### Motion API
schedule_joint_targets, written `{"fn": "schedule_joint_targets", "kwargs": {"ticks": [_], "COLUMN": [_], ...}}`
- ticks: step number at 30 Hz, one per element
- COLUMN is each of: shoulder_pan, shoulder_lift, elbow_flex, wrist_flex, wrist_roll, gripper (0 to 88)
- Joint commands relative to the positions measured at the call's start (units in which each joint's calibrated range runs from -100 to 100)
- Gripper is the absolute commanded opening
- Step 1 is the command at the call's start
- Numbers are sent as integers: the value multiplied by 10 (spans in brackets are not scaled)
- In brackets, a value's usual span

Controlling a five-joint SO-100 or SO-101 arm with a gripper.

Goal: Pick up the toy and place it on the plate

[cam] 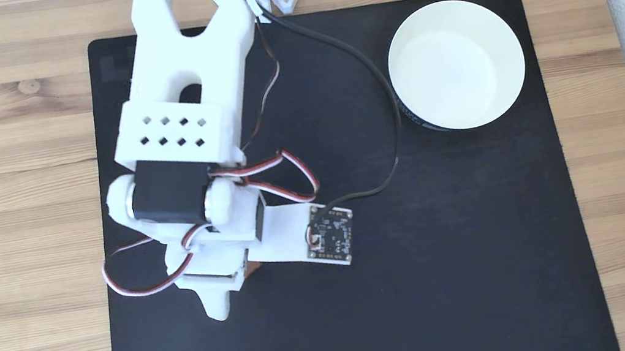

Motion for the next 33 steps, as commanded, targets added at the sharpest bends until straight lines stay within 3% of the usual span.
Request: {"fn": "schedule_joint_targets", "kwargs": {"ticks": [1, 4, 10, 16, 21, 33], "shoulder_pan": [0, 1, 0, 7, 11, 57], "shoulder_lift": [-3, -3, -3, -3, -3, -2], "elbow_flex": [-21, -21, -22, -26, -26, -22], "wrist_flex": [8, 20, 23, 38, 38, 55], "wrist_roll": [5, 7, 58, 162, 211, 232], "gripper": [361, 362, 363, 364, 364, 364]}}
